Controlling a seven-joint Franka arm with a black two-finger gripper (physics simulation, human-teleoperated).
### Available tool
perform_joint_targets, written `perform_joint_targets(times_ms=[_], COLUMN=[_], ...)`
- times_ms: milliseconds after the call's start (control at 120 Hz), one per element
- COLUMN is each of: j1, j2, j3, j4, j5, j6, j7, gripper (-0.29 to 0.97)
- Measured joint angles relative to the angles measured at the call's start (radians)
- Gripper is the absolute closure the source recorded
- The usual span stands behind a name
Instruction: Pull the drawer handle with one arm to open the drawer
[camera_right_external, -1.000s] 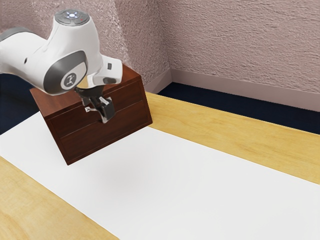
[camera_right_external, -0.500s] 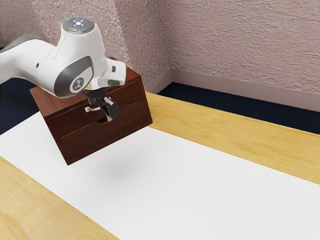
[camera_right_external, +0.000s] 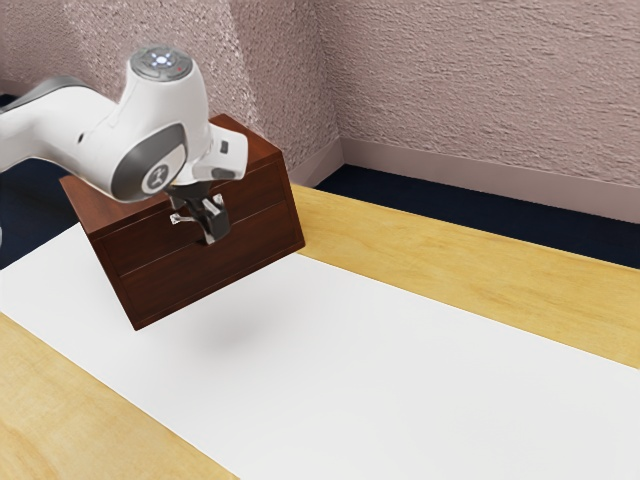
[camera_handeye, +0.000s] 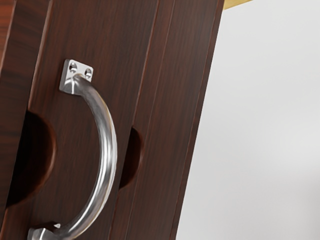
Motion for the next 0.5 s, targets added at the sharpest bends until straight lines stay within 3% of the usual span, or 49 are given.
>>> perform_joint_targets(times_ms=[500], j1=[-0.002], j2=[0.032], j3=[0.000], j4=[0.000], j5=[0.000], j6=[0.020], j7=[0.023], gripper=[0.10])
